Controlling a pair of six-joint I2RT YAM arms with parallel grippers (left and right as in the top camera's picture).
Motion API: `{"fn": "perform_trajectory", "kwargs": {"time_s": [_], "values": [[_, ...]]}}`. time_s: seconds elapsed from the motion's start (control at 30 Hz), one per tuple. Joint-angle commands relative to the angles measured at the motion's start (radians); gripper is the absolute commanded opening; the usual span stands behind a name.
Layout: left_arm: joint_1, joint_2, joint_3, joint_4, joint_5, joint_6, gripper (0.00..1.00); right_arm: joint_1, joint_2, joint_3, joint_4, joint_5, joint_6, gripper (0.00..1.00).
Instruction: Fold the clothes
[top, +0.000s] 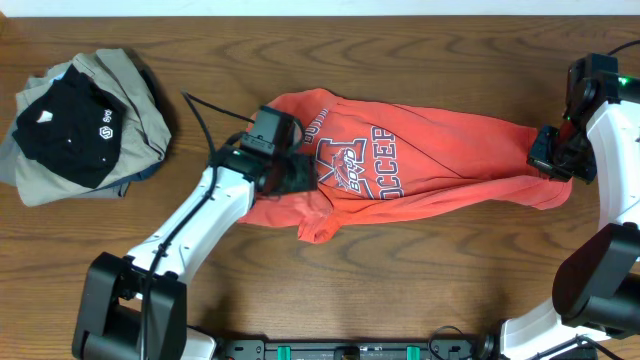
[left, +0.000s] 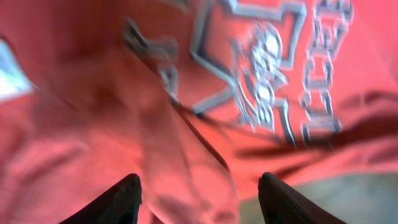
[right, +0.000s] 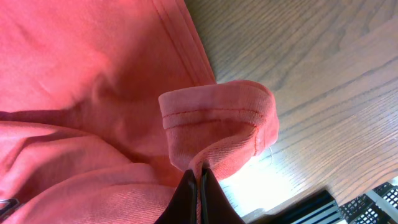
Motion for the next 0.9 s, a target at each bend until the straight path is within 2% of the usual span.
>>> {"fn": "perform_trajectory", "kwargs": {"time_s": [0.0,0.53,0.63,0.77,0.8,0.87], "values": [[0.006,0.014,-0.006,0.017,-0.113,-0.019,0.62,-0.003,-0.004,-0.002,0.001,0.014,-0.011,0.01],[-0.007,0.182,-0.006,0.115,-0.066,-0.077,0.61,-0.003,-0.004,-0.002,-0.002,0.014,-0.011,0.02],[-0.015,0.208,-0.006,0.126,-0.063,-0.080,0.51,-0.004,-0.004,-0.002,-0.004,0.014,-0.011,0.02],[-0.016,0.214,-0.006,0.129,-0.062,-0.080,0.11,-0.004,-0.004,-0.002,-0.005,0.014,-0.011,0.02],[-0.016,0.214,-0.005,0.130,-0.059,-0.079,0.06,-0.004,-0.004,-0.002,-0.005,0.014,-0.011,0.02],[-0.016,0.214,-0.004,0.130,-0.055,-0.076,0.06,-0.004,-0.004,-0.002,-0.006,0.014,-0.011,0.01]]}}
